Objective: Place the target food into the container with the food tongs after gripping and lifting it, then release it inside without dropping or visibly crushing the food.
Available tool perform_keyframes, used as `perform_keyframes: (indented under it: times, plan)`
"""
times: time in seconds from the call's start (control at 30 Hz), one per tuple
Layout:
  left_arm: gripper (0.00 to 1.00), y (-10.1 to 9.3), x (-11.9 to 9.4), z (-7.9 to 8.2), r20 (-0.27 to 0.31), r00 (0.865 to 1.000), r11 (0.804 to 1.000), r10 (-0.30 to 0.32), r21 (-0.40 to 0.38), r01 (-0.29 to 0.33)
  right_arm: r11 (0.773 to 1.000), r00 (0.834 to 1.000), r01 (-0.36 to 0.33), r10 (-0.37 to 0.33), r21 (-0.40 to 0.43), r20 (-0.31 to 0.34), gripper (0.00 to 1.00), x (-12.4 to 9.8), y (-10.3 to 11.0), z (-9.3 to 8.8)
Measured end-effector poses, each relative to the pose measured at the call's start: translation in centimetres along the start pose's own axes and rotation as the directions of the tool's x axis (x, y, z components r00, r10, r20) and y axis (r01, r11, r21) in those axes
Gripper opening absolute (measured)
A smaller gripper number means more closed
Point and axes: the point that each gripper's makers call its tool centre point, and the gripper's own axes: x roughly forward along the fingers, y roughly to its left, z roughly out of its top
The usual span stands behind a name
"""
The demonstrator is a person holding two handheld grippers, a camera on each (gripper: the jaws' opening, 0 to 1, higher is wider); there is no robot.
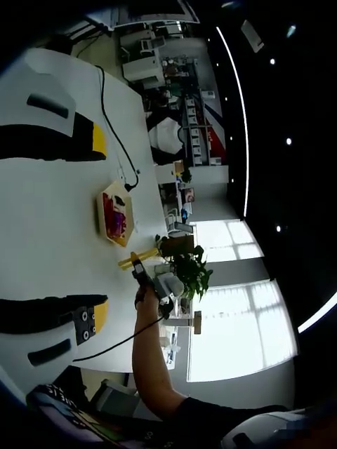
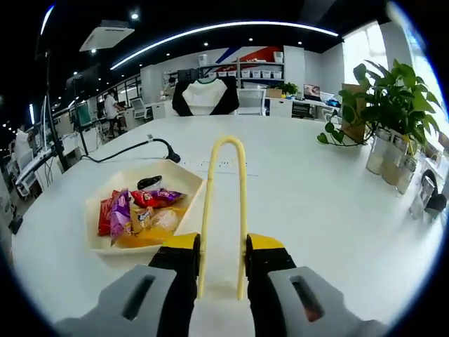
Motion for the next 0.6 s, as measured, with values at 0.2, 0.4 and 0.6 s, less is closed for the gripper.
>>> perform_keyframes:
  times: [0.2, 0.4, 0.6]
  plan:
    - [0.82, 0.3, 0.0, -0.3, -0.008, 1.0, 1.0, 0.006, -0.003, -0.006, 1.0, 1.0, 0.019, -0.019, -0.019, -0.02, 0.21, 1.0, 0.4, -0.3]
    - [0.82, 0.6, 0.0, -0.2, -0.006, 1.0, 1.0, 0.015, -0.007, -0.015, 0.998, 0.997, 0.069, -0.069, 0.014, -0.037, 0.21, 1.4, -0.2, -1.1]
    - [0.82, 0.6, 0.1, -0.4, -0.011, 1.0, 1.0, 0.013, -0.008, -0.013, 0.996, 0.995, 0.089, -0.089, 0.009, -0.047, 0.21, 1.7, 0.0, -1.5]
